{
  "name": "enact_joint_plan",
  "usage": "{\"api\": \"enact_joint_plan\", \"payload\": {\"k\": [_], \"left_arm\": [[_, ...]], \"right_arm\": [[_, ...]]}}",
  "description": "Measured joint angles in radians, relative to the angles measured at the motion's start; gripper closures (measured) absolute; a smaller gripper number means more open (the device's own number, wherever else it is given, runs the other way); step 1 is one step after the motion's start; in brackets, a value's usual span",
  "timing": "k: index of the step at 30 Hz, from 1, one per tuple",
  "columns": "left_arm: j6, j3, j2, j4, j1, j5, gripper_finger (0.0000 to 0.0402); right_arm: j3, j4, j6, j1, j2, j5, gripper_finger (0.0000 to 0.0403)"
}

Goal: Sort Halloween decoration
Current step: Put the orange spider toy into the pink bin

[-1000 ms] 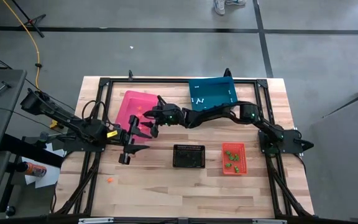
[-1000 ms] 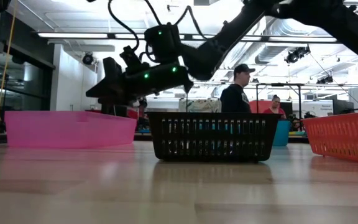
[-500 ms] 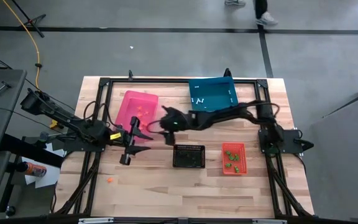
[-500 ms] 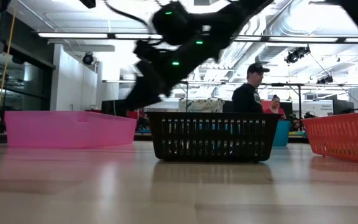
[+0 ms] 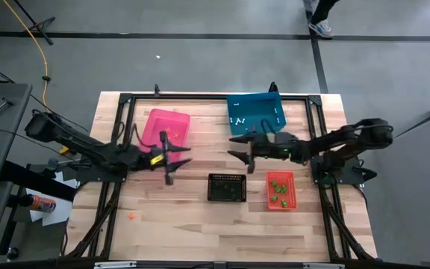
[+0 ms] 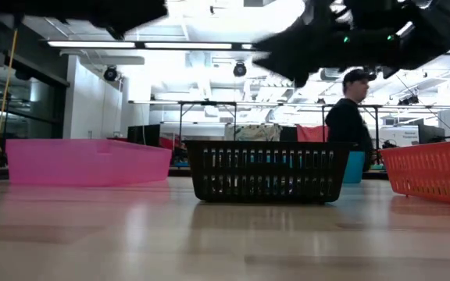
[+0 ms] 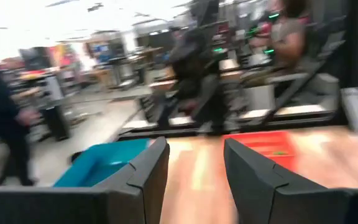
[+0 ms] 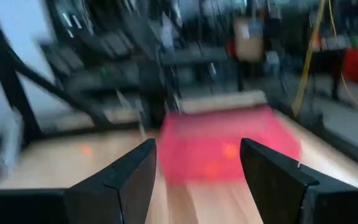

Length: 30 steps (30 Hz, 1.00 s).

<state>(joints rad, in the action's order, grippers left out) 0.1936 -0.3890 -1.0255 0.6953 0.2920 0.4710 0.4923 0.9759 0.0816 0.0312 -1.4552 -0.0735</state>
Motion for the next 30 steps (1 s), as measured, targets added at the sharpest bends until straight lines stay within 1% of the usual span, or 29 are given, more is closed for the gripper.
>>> {"api": "enact_joint_plan", "payload": {"k": [2, 5, 7, 10, 14, 30], "left_arm": [[-0.01, 0.001, -0.053, 0.051, -0.073, -0.032, 0.0259], [-0.058, 0.001, -0.142, 0.145, -0.184, -0.178, 0.0259], [-0.096, 0.001, -0.185, 0.188, -0.237, -0.276, 0.0259], [-0.153, 0.001, -0.21, 0.201, -0.278, -0.364, 0.0259], [-0.189, 0.001, -0.21, 0.204, -0.282, -0.434, 0.0259], [-0.237, 0.001, -0.204, 0.224, -0.276, -0.446, 0.0259]], "right_arm": [[-0.028, 0.074, -0.006, 0.0, 0.034, 0.029, 0.0176], [-0.032, 0.098, -0.012, 0.0, 0.055, 0.06, 0.0176], [-0.03, 0.087, -0.036, -0.003, 0.056, 0.073, 0.0176], [-0.022, 0.066, -0.079, -0.008, 0.049, 0.075, 0.0176], [-0.022, 0.045, -0.082, -0.008, 0.049, 0.074, 0.0176], [-0.022, 0.015, -0.09, -0.007, 0.048, 0.074, 0.0176]]}}
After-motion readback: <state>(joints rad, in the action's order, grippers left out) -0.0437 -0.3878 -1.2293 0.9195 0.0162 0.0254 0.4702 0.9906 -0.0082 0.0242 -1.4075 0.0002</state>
